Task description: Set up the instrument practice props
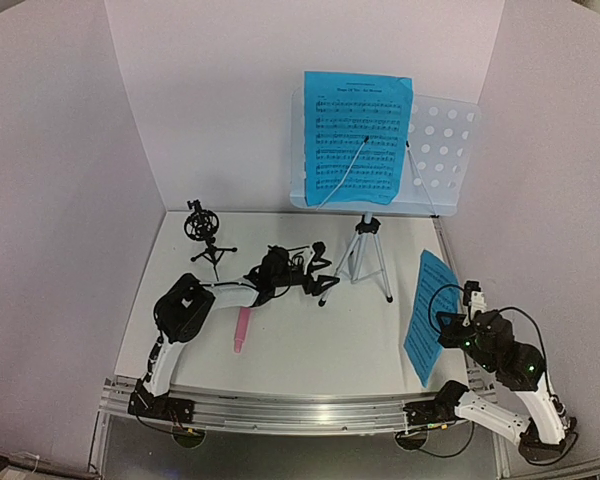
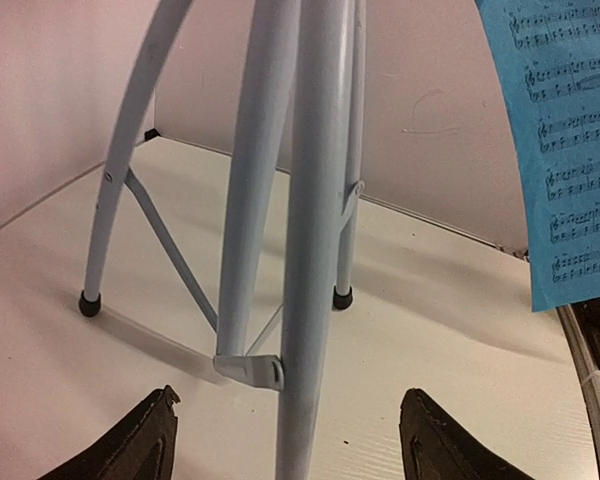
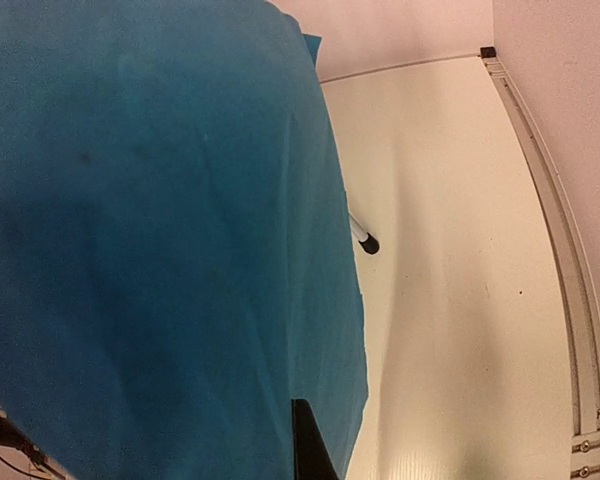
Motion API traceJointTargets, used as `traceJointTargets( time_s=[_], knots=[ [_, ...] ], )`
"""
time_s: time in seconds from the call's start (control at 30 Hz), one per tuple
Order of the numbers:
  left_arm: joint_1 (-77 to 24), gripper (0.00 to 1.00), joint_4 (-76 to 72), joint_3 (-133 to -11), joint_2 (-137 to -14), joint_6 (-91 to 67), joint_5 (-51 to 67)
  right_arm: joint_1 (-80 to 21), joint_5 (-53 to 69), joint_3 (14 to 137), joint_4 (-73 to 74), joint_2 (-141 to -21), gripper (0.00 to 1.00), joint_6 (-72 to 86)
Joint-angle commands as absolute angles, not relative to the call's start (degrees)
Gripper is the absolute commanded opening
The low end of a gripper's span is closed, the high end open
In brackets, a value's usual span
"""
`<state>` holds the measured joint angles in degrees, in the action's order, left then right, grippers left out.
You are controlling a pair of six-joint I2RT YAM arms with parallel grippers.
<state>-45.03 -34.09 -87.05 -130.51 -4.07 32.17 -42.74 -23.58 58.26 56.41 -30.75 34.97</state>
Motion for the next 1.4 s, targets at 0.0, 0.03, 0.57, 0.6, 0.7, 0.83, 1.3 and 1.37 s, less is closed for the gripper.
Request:
traceJointTargets(
  time_s=[0.0,0.03,0.57,0.6,0.7,0.83,1.3,1.37],
  knots=[
    [-46.97,0.74,-37.50,-92.63,-134.48,-5.50,29.87,-42.98,-23.81,62.83,57.64,-33.72,0.00,33.17],
    [-47.01,0.72,-37.46,-93.67,-135.39,-5.85,28.79,-42.98,-23.73,63.57,57.76,-34.13,0.00,32.84],
    [-47.14,0.01,-36.03,-93.42,-136.69,-3.96,24.99,-42.98,-26.38,64.63,58.27,-32.17,0.00,29.96],
    [-47.12,0.00,-36.00,-93.21,-136.58,-3.58,24.77,-42.98,-26.42,64.50,58.27,-32.25,0.00,29.80],
    [-47.11,0.00,-36.13,-92.09,-135.75,-2.43,24.02,-42.98,-26.60,64.03,58.15,-32.63,0.00,29.62],
    [-47.04,0.00,-35.98,-89.92,-133.76,-0.75,19.73,-42.98,-26.53,63.61,57.90,-33.19,0.00,29.53],
    [-45.02,0.00,-35.24,-77.31,-122.65,1.66,13.93,-42.98,-25.26,63.62,54.70,-35.30,0.00,25.43],
    [-44.53,0.00,-34.70,-75.96,-121.09,1.19,13.81,-42.99,-24.77,64.30,54.53,-36.39,0.00,24.79]
  ],
)
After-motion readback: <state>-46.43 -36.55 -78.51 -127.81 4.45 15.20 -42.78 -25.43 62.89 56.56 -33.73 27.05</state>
